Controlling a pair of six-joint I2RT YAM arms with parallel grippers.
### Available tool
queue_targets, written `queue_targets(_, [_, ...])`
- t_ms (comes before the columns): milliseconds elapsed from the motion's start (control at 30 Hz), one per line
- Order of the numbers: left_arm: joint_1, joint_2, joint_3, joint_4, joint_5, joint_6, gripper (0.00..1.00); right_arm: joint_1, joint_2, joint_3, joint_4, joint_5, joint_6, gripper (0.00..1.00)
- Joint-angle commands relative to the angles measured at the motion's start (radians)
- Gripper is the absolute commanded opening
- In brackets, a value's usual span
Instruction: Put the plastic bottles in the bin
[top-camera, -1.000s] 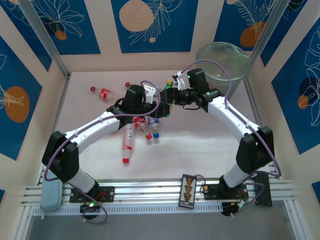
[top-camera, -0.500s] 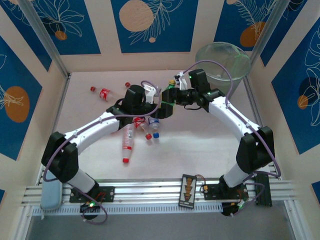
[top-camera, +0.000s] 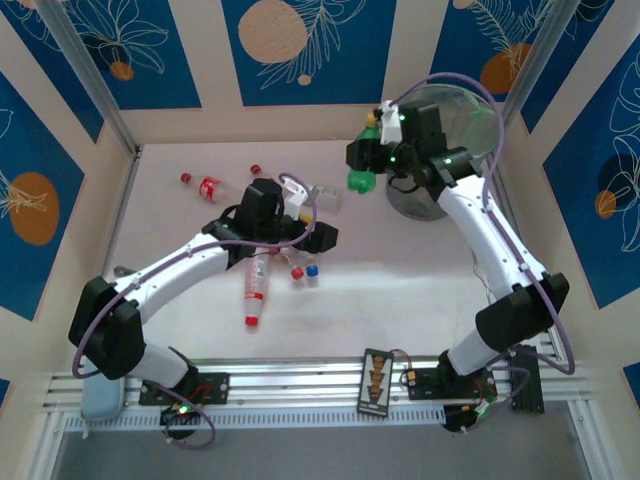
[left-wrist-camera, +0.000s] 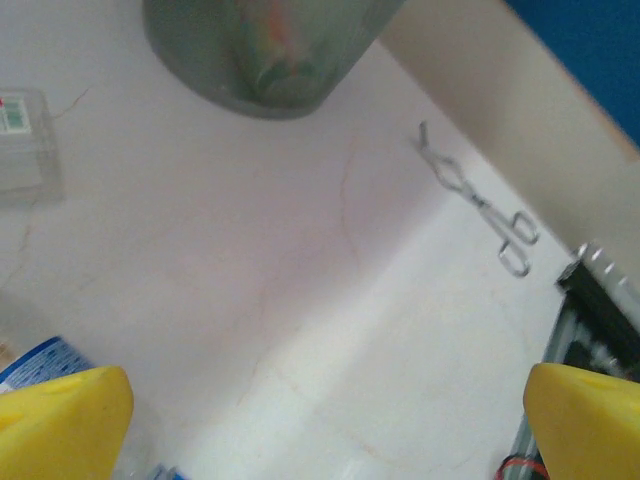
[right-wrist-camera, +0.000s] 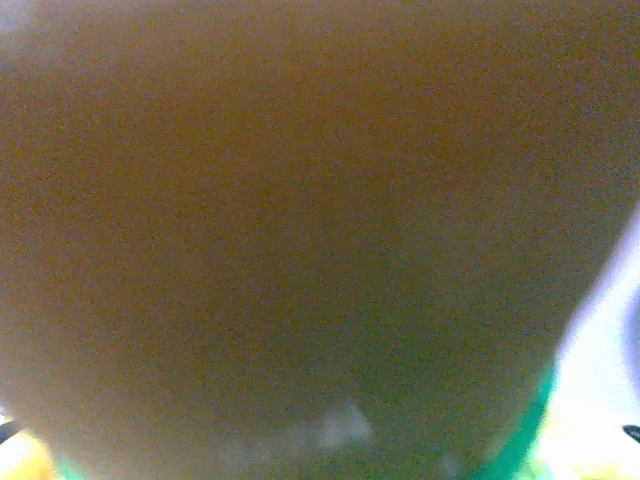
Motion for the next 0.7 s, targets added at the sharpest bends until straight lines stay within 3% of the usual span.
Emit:
queue_targets(0, [-0.006, 0.041, 0.055, -0.147, -0.05, 0.117, 0.99, -0.025, -0.005, 0.126, -0.09, 0.152, -0.088, 0.5])
queue_targets(200, [-0.006, 0.056, 0.067, -0.204, -0.159, 0.14, 0.99, -0.11, 0.093, 0.319, -0.109, 0.361, -0.153, 0.5])
queue_targets(467, [-0.006, 0.101, 0.044, -0.196, -0.161, 0.058, 0.98, -0.268, 0.338, 0.584, -0.229, 0.392, -0.16, 0.5])
queue_targets(667, [-0.007, 0.128, 0.046, -0.209, -0.182, 0.039, 0.98, -0.357, 0.448, 0.623, -0.258, 0.407, -0.166, 0.5])
